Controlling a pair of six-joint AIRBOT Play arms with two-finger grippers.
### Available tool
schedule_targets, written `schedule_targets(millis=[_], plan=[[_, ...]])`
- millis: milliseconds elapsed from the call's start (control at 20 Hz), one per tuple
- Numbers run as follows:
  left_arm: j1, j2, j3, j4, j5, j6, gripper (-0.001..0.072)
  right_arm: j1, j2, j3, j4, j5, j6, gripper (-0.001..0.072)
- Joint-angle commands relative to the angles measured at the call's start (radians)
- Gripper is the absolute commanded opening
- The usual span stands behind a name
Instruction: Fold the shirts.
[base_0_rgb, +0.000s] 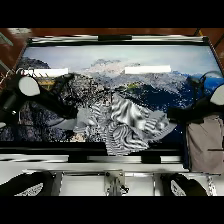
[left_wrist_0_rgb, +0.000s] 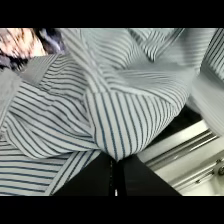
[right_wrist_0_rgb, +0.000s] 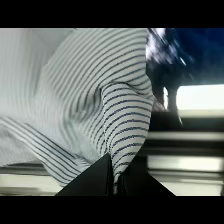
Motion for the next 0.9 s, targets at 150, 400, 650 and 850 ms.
schedule_targets(millis=[150, 400, 650, 850], plan=[[-0.045, 0.026, -0.279, -0.032, 0.027, -0.033, 0.0299, 0.009, 0.042, -0.190, -0.128, -0.183, 0.036, 0.0652], [0.116, 0.034, -0.068, -0.029, 0.004, -0.032, 0.0720, 0.009, 0.040, 0.116, -0.119, -0.254, 0.017, 0.0654], [0.171, -0.157, 0.155, -0.119, 0.170, -0.024, 0.0720, 0.031, -0.134, 0.291, 0.157, -0.414, 0.003, 0.0655], [0.156, -0.450, 0.237, -0.315, 0.158, -0.023, 0.0720, 0.042, -0.274, 0.303, 0.222, -0.402, 0.000, 0.0655]])
